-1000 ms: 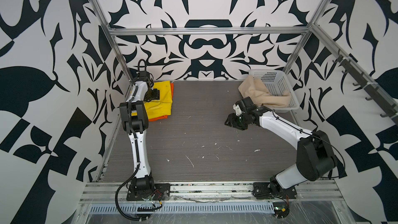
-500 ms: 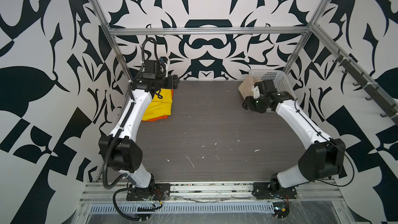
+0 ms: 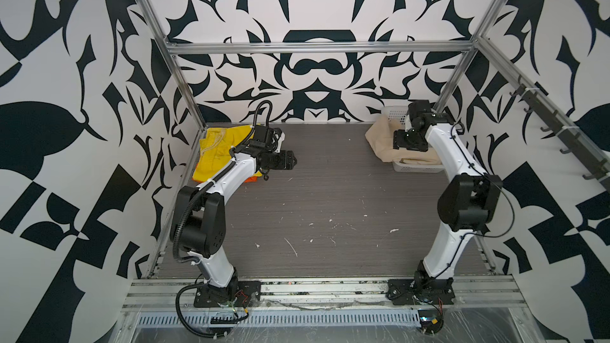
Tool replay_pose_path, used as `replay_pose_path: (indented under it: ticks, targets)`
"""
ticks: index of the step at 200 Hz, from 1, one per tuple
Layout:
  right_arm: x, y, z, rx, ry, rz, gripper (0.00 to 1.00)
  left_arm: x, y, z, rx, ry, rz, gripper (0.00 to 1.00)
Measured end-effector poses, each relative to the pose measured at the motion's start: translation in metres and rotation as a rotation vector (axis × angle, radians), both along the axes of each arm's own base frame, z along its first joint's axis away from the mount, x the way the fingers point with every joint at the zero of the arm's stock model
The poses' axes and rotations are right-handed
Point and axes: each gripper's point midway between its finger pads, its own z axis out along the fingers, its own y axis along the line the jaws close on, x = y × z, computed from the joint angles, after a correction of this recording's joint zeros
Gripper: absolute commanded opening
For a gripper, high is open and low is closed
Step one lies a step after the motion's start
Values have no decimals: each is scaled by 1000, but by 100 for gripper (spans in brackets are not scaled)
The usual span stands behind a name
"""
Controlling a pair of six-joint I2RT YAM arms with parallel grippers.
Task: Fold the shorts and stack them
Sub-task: 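Release the stack with the left gripper while right grasps beige shorts in basket, then lift the beige shorts from the basket onto the table with the right gripper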
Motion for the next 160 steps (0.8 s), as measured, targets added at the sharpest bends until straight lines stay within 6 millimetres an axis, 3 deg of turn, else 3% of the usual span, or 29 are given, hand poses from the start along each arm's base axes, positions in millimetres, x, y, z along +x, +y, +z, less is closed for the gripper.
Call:
replay_pose_path:
  ticks: [17, 29, 45, 72, 87, 101, 119, 160]
  targets:
    - [6, -4, -28, 42, 58, -13, 72, 2, -5, 3, -17, -9, -1, 78]
    - [9, -6, -42, 76, 80, -25, 57, 2, -7, 4, -26, -13, -4, 78]
    - [19, -10, -39, 106, 52, -42, 30, 1, -10, 5, -31, -13, -7, 78]
    - [26, -13, -35, 131, 20, -70, 3, 0, -15, 6, -34, -12, -14, 78]
    - [30, -13, -28, 152, -17, -72, 0, -1, -16, 6, -34, -12, -17, 78]
    - [32, -11, -12, 171, -66, -72, 0, 0, -18, 9, -36, -18, -21, 78]
    - [33, -6, 24, 199, -164, -64, 0, 2, -21, 15, -39, -34, -23, 78]
    - [17, 10, 146, 268, -471, -5, 0, 4, -23, 21, -37, -52, -31, 77]
